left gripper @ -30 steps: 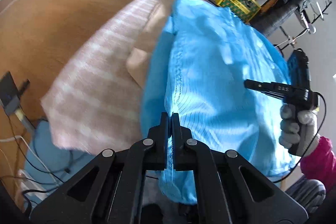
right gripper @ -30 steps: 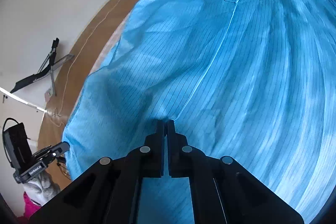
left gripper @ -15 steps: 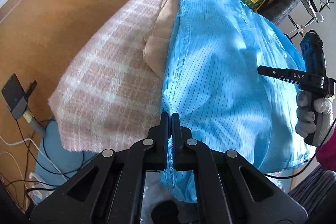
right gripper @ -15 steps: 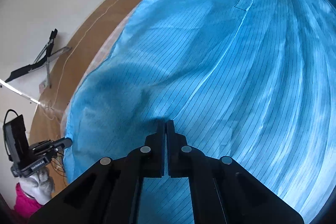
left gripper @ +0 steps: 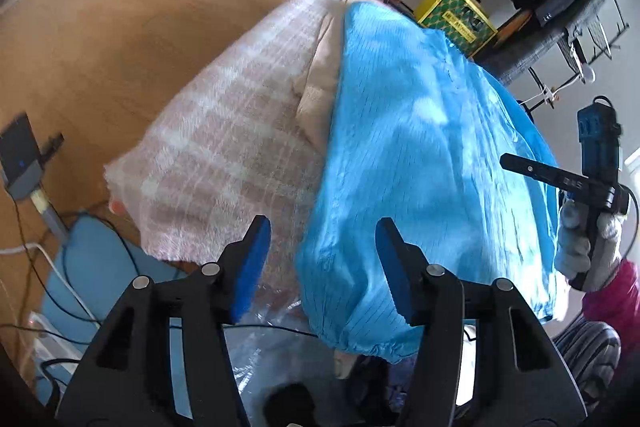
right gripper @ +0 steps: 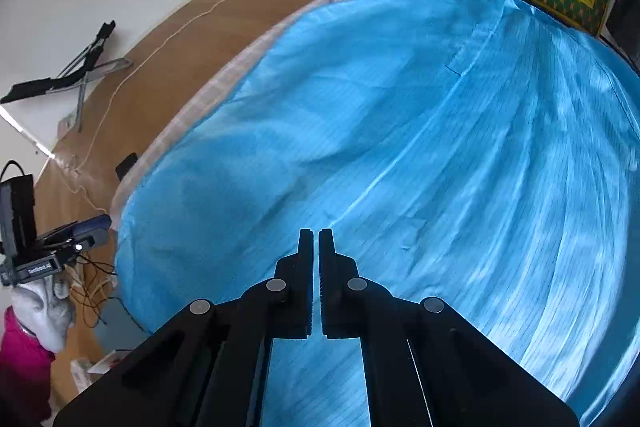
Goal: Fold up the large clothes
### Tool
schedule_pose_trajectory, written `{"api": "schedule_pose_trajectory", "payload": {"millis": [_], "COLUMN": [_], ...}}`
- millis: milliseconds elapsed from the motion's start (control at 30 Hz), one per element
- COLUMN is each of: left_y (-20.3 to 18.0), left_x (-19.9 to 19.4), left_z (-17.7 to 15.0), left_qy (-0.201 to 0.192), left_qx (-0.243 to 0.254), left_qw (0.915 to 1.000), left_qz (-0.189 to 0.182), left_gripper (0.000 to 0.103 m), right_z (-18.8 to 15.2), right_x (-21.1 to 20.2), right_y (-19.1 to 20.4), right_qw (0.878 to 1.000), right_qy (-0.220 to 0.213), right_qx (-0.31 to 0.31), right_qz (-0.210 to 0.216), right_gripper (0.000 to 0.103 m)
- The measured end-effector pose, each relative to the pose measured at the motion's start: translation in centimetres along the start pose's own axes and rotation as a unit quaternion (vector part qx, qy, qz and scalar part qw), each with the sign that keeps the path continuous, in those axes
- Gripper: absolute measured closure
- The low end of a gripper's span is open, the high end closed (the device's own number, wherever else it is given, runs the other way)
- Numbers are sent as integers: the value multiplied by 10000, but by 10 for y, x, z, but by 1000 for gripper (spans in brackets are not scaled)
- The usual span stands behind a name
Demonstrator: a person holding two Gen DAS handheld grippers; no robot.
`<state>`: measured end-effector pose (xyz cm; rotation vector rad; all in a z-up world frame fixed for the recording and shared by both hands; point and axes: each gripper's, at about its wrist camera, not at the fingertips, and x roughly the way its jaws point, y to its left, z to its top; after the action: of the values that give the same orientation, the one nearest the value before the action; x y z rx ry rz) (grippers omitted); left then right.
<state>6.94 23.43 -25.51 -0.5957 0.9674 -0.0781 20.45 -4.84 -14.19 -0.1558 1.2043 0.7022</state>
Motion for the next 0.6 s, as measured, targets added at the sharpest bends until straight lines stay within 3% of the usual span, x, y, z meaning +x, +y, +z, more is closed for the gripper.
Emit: {"api": "schedule_pose_trajectory", "payload": {"millis": [67,233,267,300,333,367,600], "left_y": [6,8,9,9,10,10,-15], "left_x": [7,24,26,28,33,35,10], "left_z": [2,8,9,11,12,12,16], "left_qy": [82,256,274,338,464,513,48], "left_qx": [-166,-391,-414,-451,-522,-575,-408], "left_qw": [9996,9973,9967,9956,9937,9923,9903], "left_qz": [-191,-573,-649,-753,-881,-968,-1324], "left_gripper": [47,48,56,79,91,97,102], "right_z": [4,9,10,10,10,9,8], "right_x": [12,54,60,64,67,71,75], "right_y": [12,33,33,31,29,28,18], "right_qw": [9996,9985,9984,9984,9983,9982,9975], "right_qy": [136,448,484,511,530,561,506], "right_qx": [-95,-256,-204,-130,-72,-11,288], "right_qz": [229,185,190,197,210,216,406], "right_gripper": [101,101,101,101,101,101,101]}}
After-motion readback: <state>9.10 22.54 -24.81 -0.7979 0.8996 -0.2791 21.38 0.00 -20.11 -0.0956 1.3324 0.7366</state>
